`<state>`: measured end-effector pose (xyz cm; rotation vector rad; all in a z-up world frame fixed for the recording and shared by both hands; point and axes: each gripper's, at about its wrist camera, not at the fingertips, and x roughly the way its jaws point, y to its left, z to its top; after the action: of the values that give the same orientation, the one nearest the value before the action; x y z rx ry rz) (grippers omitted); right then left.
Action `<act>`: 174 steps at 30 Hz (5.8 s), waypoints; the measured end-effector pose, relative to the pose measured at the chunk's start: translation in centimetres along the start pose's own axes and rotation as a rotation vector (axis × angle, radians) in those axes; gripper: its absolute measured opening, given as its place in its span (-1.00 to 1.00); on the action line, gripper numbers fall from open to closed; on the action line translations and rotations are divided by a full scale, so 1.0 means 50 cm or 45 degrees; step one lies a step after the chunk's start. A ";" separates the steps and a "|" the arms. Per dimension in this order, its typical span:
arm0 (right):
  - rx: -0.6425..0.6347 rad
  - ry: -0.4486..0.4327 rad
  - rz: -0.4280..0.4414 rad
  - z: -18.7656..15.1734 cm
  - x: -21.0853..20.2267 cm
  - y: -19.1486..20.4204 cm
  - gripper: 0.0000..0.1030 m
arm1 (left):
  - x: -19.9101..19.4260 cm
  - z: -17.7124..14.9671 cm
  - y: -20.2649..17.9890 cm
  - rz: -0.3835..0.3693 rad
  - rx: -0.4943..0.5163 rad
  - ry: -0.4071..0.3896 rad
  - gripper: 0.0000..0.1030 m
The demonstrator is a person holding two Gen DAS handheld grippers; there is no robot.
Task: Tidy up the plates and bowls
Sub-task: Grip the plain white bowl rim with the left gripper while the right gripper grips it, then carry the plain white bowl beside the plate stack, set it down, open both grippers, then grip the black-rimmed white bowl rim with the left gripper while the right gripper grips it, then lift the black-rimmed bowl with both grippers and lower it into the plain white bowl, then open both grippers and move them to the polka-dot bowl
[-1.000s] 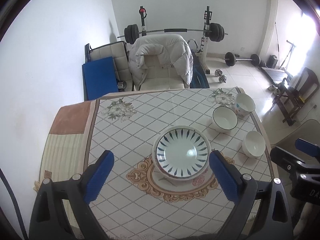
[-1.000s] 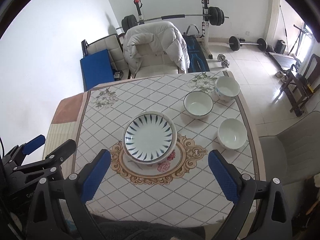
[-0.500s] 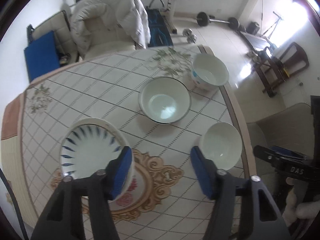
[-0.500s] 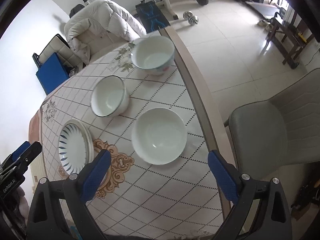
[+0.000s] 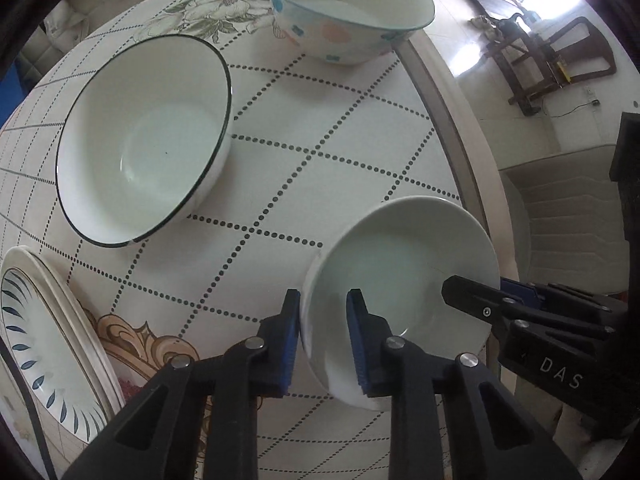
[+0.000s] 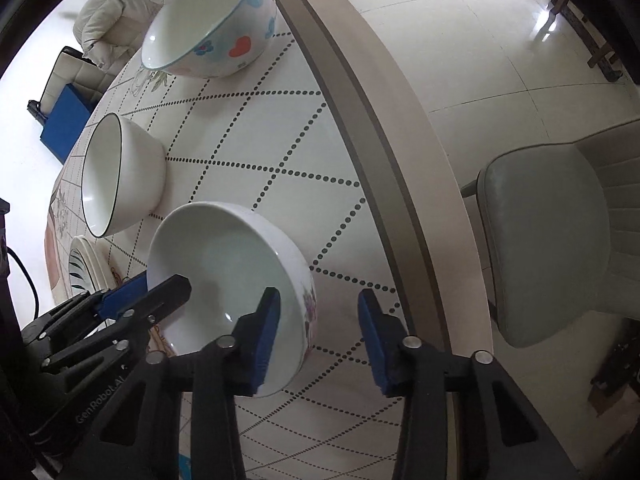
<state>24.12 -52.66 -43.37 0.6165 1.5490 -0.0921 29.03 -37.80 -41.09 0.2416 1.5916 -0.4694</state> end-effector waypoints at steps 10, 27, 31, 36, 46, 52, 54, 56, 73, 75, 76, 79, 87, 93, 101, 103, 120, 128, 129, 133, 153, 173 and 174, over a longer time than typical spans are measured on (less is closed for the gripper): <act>-0.041 0.036 0.002 0.002 0.041 0.018 -0.83 | -0.023 -0.009 0.032 -0.019 -0.070 -0.019 -0.66; -0.244 0.114 0.040 0.009 0.083 0.203 -0.83 | -0.079 -0.072 0.217 0.040 -0.235 -0.015 -0.66; -0.269 0.139 0.022 -0.014 0.095 0.227 -0.83 | -0.072 -0.074 0.250 0.041 -0.262 -0.003 -0.65; -0.270 0.161 0.017 -0.016 0.112 0.235 -0.82 | -0.070 -0.062 0.266 0.023 -0.274 -0.006 -0.66; -0.263 0.183 0.056 -0.002 0.079 0.225 -0.49 | -0.180 -0.095 0.300 -0.092 -0.289 -0.039 -0.63; -0.257 0.065 0.132 0.038 -0.001 0.218 0.30 | -0.244 -0.036 0.318 -0.048 -0.272 -0.127 -0.53; -0.247 0.030 0.153 0.063 -0.016 0.226 0.30 | -0.237 -0.002 0.336 -0.069 -0.311 -0.124 -0.53; -0.240 0.004 0.162 0.089 -0.021 0.245 0.30 | -0.215 0.036 0.350 -0.083 -0.353 -0.104 -0.53; -0.185 0.069 0.142 0.215 0.085 0.316 -0.53 | -0.102 0.159 0.359 -0.105 -0.288 0.026 -0.70; -0.187 0.069 0.101 0.214 0.094 0.320 -0.71 | -0.103 0.159 0.354 -0.083 -0.280 0.019 -0.71; -0.190 0.065 0.079 0.216 0.096 0.321 -0.81 | -0.106 0.159 0.353 -0.076 -0.280 0.014 -0.71; -0.190 0.063 0.070 0.214 0.096 0.317 -0.81 | -0.099 0.174 0.344 -0.061 -0.278 0.011 -0.71; -0.185 0.061 0.072 0.214 0.075 0.319 -0.83 | -0.143 0.191 0.318 -0.044 -0.270 -0.009 -0.71; -0.200 0.023 0.091 0.206 0.000 0.327 -0.83 | -0.219 0.183 0.287 -0.043 -0.236 -0.054 -0.71; -0.187 0.000 0.131 0.132 -0.094 0.318 -0.83 | -0.266 0.112 0.267 -0.071 -0.202 -0.051 -0.71; -0.175 0.010 0.134 0.102 -0.100 0.310 -0.82 | -0.261 0.093 0.255 -0.071 -0.188 -0.035 -0.71; -0.165 0.134 0.005 -0.040 0.008 0.244 -0.83 | -0.129 0.008 0.202 0.048 -0.112 0.123 -0.71; -0.141 0.164 -0.020 -0.024 0.023 0.246 -0.82 | -0.114 0.014 0.193 0.120 -0.079 0.136 -0.71; -0.139 0.176 -0.026 -0.020 0.025 0.248 -0.82 | -0.113 0.014 0.193 0.125 -0.078 0.136 -0.71; -0.099 0.211 -0.010 -0.012 0.028 0.244 -0.81 | -0.106 0.007 0.201 0.121 -0.092 0.148 -0.71; -0.039 0.210 0.031 -0.038 0.016 0.213 -0.81 | -0.098 -0.033 0.188 0.099 -0.133 0.138 -0.71; 0.064 -0.209 0.263 0.126 -0.164 0.084 0.79 | -0.224 0.243 0.112 0.005 -0.151 -0.164 -0.52; 0.057 -0.215 0.226 0.147 -0.169 0.081 0.79 | -0.218 0.263 0.108 0.002 -0.147 -0.162 -0.52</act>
<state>32.04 -55.05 -34.85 0.7597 1.3266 -0.0433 44.06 -37.37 -31.39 0.1227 1.4884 -0.3823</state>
